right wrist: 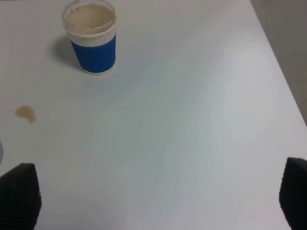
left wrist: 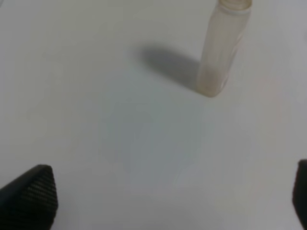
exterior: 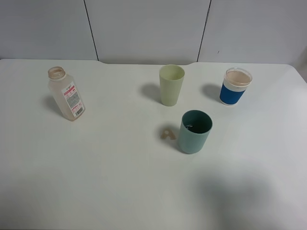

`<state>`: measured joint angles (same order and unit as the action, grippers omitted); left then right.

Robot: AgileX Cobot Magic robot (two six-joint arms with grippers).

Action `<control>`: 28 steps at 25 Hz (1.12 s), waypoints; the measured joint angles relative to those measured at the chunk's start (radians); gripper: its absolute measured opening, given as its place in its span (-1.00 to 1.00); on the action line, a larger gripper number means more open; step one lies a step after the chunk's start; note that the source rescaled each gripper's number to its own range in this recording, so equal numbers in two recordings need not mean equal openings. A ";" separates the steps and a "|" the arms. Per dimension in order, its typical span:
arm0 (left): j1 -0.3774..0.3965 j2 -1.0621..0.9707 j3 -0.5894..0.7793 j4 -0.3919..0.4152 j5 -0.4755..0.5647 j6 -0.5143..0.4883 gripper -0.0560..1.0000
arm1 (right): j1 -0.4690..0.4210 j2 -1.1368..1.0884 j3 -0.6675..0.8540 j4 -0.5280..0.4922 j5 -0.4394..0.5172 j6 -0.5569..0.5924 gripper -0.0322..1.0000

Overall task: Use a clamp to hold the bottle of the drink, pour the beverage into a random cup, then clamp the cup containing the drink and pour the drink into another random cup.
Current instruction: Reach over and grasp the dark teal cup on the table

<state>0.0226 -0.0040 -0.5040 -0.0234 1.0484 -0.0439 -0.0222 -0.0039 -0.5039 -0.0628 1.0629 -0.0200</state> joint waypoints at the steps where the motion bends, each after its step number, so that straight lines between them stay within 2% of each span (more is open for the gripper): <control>1: 0.000 0.000 0.000 0.000 0.000 0.000 1.00 | 0.000 0.000 0.000 0.000 0.000 0.000 1.00; 23: 0.000 0.000 0.000 0.000 0.001 0.000 1.00 | 0.000 0.000 0.000 0.001 0.000 0.000 1.00; 28: 0.000 0.000 0.000 0.000 0.001 0.000 1.00 | 0.000 0.122 -0.051 0.004 -0.080 0.000 1.00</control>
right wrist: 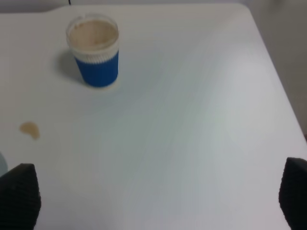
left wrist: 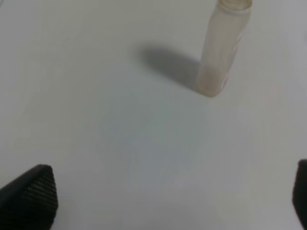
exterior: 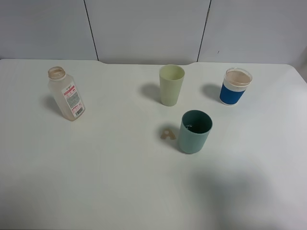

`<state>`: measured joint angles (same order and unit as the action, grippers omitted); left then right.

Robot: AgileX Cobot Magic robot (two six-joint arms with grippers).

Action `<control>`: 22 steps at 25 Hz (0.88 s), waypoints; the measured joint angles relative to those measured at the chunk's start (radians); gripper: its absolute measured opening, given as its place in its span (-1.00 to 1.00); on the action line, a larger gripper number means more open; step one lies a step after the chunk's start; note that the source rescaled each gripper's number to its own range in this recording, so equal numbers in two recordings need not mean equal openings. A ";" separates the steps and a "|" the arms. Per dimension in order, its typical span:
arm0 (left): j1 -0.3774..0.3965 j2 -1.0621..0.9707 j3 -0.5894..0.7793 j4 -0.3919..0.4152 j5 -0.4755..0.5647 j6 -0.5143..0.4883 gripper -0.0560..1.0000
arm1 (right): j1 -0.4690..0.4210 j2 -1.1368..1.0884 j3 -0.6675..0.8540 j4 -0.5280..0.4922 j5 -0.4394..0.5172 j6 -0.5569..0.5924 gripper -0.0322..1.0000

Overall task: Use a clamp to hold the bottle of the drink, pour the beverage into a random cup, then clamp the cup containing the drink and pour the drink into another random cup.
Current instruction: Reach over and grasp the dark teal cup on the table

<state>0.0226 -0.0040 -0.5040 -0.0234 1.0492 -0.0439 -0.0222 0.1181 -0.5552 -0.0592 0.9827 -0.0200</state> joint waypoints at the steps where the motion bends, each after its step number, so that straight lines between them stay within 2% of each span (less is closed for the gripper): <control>1: 0.000 0.000 0.000 0.000 0.000 0.000 1.00 | 0.000 0.035 -0.016 0.000 -0.022 0.000 1.00; 5: 0.000 0.000 0.000 0.000 0.000 0.000 1.00 | 0.000 0.205 -0.057 0.009 -0.112 -0.006 1.00; 10: 0.000 0.000 0.000 0.000 0.000 0.000 1.00 | 0.013 0.392 -0.061 0.059 -0.283 -0.043 1.00; 22: 0.000 0.000 0.000 0.000 0.000 0.000 1.00 | 0.309 0.846 -0.061 0.059 -0.721 -0.052 1.00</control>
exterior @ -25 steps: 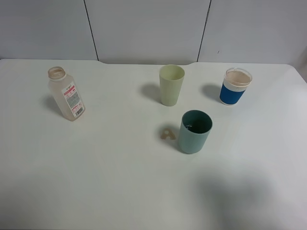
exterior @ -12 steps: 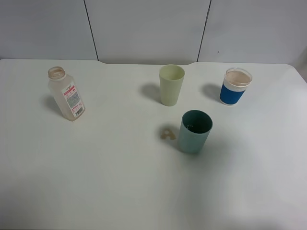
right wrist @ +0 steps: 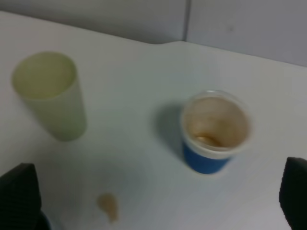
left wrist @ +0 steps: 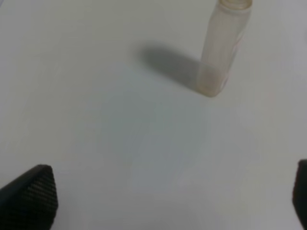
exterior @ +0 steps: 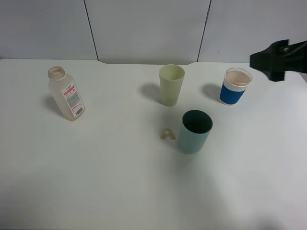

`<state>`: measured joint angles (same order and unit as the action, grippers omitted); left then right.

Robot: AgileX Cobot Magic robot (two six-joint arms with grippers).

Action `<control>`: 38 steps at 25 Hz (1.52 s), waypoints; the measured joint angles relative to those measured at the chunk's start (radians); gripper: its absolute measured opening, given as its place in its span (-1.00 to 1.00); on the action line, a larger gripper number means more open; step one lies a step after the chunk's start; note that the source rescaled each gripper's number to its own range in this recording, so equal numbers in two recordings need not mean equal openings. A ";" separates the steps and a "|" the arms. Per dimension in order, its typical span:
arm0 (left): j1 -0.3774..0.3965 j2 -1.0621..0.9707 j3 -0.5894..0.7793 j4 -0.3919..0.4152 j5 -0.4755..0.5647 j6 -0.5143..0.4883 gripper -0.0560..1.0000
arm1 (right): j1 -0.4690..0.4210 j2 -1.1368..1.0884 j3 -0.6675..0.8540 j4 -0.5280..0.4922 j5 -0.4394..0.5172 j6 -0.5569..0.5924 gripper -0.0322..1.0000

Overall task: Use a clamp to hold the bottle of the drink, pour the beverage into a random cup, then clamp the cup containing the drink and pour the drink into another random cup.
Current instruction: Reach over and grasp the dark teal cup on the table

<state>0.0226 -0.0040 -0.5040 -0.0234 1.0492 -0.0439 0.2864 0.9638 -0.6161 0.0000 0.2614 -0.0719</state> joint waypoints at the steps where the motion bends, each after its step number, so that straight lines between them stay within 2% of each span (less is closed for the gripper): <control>1: 0.000 0.000 0.000 0.000 0.000 0.000 1.00 | 0.018 0.029 0.000 0.000 -0.022 0.000 1.00; 10: 0.000 0.000 0.000 0.000 0.000 0.000 1.00 | 0.215 0.179 0.000 -0.064 -0.188 0.000 1.00; 18: 0.000 0.000 0.000 0.000 0.000 0.000 1.00 | 0.301 0.180 0.030 -0.081 -0.248 0.000 1.00; 24: 0.000 0.000 0.000 0.000 0.000 0.000 1.00 | 0.324 0.180 0.175 -0.080 -0.395 0.000 1.00; 29: 0.000 0.000 0.000 0.000 0.000 0.000 1.00 | 0.324 0.180 0.275 -0.077 -0.465 0.000 1.00; 35: 0.000 0.000 0.000 0.000 0.000 0.000 1.00 | 0.324 0.180 0.366 0.010 -0.551 0.000 1.00; 38: 0.000 0.000 0.000 0.000 0.000 0.000 1.00 | 0.324 0.180 0.401 0.040 -0.563 -0.001 1.00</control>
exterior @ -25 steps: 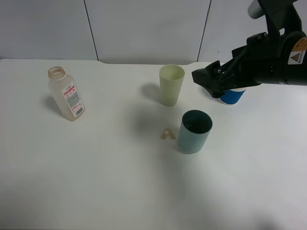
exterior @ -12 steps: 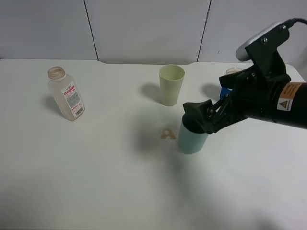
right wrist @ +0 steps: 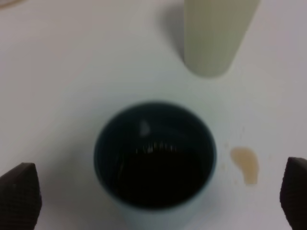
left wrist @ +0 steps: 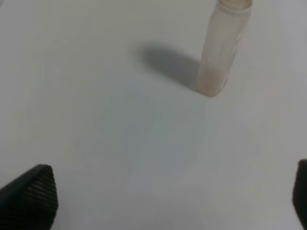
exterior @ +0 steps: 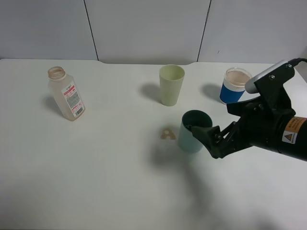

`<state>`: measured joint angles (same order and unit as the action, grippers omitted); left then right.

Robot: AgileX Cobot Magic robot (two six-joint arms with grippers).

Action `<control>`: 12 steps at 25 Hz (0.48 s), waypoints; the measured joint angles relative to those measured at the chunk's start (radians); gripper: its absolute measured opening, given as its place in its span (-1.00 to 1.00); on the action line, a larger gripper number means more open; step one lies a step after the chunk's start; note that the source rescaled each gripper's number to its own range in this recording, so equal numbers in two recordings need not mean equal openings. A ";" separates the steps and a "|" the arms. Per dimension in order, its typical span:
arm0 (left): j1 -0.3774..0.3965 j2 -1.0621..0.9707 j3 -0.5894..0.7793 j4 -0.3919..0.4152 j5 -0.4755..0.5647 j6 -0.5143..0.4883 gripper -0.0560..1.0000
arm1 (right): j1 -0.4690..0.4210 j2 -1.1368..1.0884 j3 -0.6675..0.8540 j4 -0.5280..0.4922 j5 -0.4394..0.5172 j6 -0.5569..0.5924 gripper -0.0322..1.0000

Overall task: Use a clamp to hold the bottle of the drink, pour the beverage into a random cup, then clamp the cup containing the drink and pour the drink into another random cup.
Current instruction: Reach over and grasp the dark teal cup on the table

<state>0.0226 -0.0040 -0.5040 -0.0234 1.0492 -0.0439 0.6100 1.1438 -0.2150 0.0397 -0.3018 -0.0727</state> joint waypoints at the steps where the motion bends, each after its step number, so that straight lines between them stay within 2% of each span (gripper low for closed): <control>1: 0.000 0.000 0.000 0.000 0.000 0.000 1.00 | 0.000 0.000 0.014 0.007 -0.010 0.000 1.00; 12: 0.000 0.000 0.000 0.000 0.000 0.000 1.00 | 0.000 0.109 0.088 0.050 -0.101 0.030 1.00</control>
<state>0.0226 -0.0040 -0.5040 -0.0234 1.0492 -0.0439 0.6100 1.2533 -0.1270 0.0894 -0.4032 -0.0424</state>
